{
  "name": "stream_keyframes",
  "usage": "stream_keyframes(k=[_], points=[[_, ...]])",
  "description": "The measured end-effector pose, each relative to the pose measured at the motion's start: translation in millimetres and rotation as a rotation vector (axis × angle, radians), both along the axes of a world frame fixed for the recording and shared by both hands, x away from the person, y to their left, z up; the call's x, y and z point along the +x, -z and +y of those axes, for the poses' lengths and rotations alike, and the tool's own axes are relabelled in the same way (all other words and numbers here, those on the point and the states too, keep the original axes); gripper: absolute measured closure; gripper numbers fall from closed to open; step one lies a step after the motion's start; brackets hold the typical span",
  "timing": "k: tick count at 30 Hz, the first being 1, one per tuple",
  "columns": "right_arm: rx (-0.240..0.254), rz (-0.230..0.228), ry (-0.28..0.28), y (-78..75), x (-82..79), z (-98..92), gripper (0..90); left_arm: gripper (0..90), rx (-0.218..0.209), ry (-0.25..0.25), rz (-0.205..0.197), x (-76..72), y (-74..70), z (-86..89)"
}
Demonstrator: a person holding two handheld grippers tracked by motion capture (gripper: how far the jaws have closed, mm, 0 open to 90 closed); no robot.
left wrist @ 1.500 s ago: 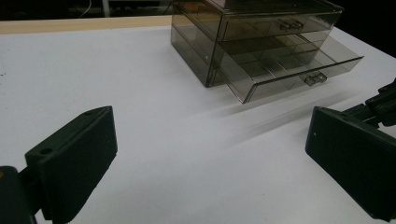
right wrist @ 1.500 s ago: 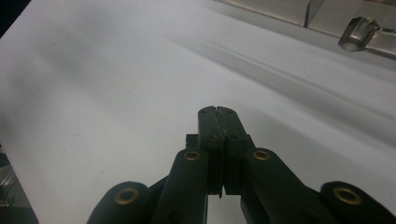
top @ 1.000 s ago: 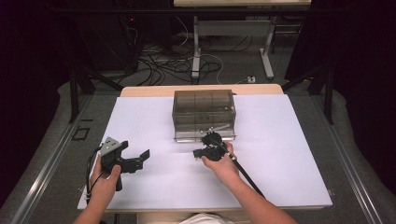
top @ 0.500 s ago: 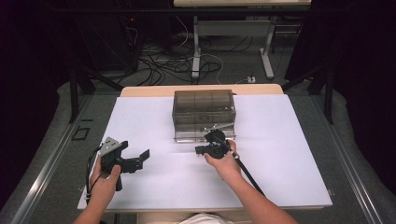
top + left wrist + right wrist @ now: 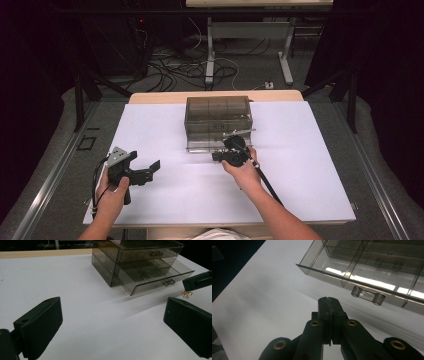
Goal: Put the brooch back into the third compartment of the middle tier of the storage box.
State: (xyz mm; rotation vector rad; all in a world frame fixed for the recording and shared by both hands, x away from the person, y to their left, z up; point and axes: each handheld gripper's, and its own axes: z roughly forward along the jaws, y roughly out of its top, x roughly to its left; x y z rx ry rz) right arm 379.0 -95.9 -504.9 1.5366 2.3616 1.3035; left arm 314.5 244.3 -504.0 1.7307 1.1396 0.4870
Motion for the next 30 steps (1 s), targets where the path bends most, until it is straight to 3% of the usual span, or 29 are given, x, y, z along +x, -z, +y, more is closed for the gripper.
stream_keyframes(k=[26, 30], points=[[-0.011, -0.033, 0.051, -19.8, 13.1, -16.7, 89.8, 2.6, 0.001, 0.001, 0.0, 0.0, -0.1, -0.1], [-0.018, -0.06, 0.056, -22.3, 16.6, -20.4, 89.8, 2.6, 0.001, 0.0, 0.0, 0.1, 0.0, -0.1]])
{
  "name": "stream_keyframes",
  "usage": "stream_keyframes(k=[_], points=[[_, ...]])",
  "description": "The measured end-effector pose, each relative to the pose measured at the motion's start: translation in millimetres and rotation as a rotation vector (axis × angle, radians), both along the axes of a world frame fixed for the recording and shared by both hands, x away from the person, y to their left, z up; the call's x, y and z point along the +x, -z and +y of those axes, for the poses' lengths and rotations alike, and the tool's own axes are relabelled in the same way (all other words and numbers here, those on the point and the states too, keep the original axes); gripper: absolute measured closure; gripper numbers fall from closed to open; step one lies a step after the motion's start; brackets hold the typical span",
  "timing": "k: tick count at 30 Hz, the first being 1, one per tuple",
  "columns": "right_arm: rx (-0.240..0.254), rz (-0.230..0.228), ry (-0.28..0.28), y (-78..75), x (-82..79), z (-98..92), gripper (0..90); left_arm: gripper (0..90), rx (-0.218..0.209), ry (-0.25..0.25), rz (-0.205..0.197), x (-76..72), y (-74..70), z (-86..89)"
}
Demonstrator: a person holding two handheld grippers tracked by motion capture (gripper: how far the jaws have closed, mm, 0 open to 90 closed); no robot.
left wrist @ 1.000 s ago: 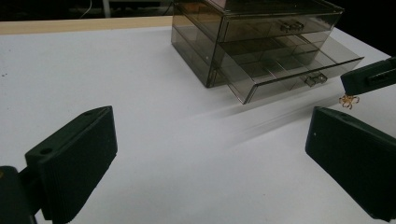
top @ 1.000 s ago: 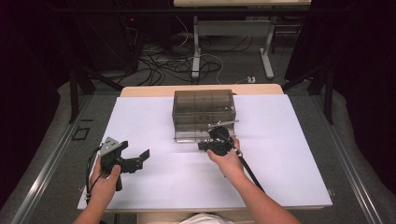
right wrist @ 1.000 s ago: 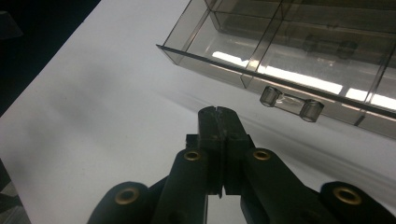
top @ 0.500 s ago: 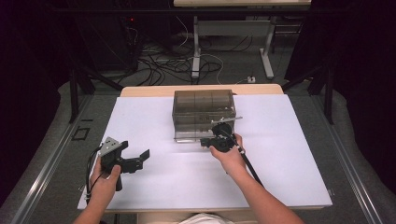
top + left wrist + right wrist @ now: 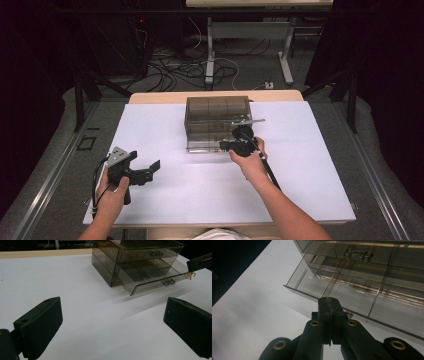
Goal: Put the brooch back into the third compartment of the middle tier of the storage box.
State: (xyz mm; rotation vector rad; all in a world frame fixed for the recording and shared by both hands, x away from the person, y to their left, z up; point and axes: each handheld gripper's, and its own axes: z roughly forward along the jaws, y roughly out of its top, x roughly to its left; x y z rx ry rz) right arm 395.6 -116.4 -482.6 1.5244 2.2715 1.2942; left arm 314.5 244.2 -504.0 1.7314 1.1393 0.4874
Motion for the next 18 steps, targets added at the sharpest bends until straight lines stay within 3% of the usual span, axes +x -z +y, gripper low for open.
stream_keyframes(k=[18], points=[[-0.005, -0.006, 0.052, -6.1, 9.4, -14.0, 89.8, 2.6, 0.004, 0.001, -0.002, 0.2, 0.0, -0.3]])
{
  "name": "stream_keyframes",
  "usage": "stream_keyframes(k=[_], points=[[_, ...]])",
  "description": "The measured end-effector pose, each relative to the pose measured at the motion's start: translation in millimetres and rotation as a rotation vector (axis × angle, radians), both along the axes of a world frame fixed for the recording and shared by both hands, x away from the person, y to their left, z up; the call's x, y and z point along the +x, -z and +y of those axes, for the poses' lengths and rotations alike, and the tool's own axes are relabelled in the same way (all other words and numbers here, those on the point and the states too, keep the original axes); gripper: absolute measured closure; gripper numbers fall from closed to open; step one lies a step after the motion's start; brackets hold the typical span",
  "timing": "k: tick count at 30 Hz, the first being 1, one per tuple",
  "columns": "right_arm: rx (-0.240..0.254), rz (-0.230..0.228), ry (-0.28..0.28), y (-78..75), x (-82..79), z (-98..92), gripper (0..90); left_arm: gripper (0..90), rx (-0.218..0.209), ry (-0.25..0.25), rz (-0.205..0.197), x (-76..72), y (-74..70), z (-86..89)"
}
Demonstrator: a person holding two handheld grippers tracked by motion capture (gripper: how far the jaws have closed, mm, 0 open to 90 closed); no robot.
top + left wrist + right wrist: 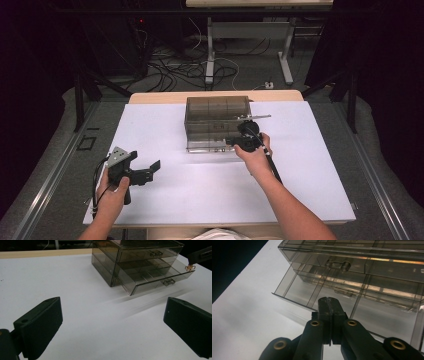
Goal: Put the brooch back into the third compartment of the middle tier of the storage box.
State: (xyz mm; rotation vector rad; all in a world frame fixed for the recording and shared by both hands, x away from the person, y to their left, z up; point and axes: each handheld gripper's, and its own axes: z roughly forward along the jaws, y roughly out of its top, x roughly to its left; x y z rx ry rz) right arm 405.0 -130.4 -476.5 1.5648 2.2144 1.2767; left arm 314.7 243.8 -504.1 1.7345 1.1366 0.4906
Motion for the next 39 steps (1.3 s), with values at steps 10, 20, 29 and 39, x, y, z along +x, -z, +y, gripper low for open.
stream_keyframes(k=[10, 20, 29, 39], points=[[0.005, -0.011, 0.022, -2.7, 6.3, -8.5, 89.8, 2.6, 0.001, 0.001, 0.001, -0.1, 0.1, -0.5], [0.019, 0.0, 0.075, -3.9, 14.2, -17.7, 89.8, 2.6, 0.003, 0.001, 0.003, 0.1, 0.0, -0.1], [0.016, -0.003, 0.1, -2.2, 19.9, -21.6, 89.8, 2.6, 0.002, 0.001, 0.003, 0.1, 0.1, 0.0], [0.002, 0.001, 0.122, 0.9, 26.1, -27.0, 89.8, 2.6, -0.002, 0.0, 0.004, 0.1, 0.1, -0.1]])
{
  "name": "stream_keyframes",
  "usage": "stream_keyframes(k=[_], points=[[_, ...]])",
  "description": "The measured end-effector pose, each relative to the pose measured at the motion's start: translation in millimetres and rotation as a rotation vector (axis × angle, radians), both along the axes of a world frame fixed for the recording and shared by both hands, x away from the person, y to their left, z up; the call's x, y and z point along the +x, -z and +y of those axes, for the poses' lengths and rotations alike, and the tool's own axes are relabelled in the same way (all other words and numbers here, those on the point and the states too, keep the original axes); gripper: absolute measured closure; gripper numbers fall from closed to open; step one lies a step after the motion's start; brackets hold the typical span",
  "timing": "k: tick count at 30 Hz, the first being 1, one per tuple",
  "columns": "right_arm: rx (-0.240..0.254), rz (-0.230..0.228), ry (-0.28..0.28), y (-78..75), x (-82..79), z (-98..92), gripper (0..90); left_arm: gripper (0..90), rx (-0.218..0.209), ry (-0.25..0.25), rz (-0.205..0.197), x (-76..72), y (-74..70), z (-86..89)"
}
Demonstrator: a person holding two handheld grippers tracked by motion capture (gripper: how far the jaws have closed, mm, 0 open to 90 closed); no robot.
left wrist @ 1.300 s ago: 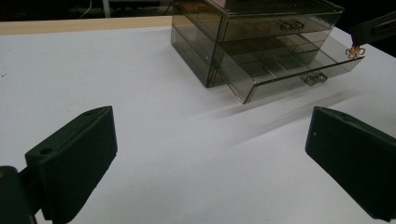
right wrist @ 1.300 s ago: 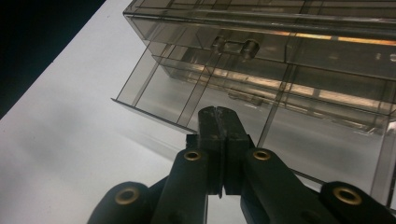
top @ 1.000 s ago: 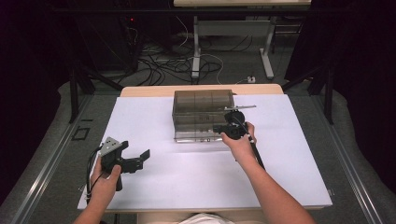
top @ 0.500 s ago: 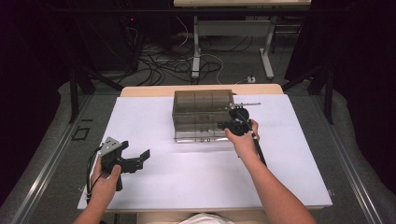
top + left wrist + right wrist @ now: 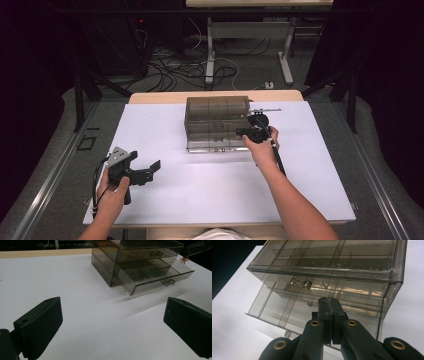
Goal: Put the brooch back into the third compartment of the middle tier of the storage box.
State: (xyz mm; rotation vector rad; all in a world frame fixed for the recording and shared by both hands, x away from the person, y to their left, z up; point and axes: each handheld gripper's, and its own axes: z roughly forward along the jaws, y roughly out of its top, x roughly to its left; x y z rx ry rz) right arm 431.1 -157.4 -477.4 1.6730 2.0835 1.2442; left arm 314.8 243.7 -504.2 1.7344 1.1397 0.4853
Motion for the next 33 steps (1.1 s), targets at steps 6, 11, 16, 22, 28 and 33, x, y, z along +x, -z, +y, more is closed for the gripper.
stream_keyframes(k=[6, 11, 16, 22, 28, 33], points=[[-0.009, 0.013, 0.014, 3.4, 4.2, -1.4, 89.8, 2.6, -0.002, -0.001, 0.0, -0.1, 0.0, 0.1], [-0.015, 0.031, 0.025, 6.4, 6.7, -0.9, 89.8, 2.6, 0.001, -0.001, -0.003, 0.0, -0.1, 0.4], [-0.025, 0.04, 0.024, 10.9, 9.4, -0.4, 89.8, 2.6, 0.003, -0.001, -0.002, 0.3, 0.0, 0.7], [-0.035, 0.063, 0.013, 13.7, 10.7, 0.5, 89.8, 2.6, 0.005, -0.001, -0.002, 0.2, 0.1, 0.8], [-0.041, 0.07, 0.013, 15.5, 11.5, 1.3, 89.8, 2.6, 0.004, -0.002, -0.003, 0.4, 0.1, 1.0], [-0.042, 0.078, 0.001, 17.6, 13.1, 0.4, 89.7, 2.6, 0.0, -0.003, -0.001, 0.6, 0.4, 0.8]])
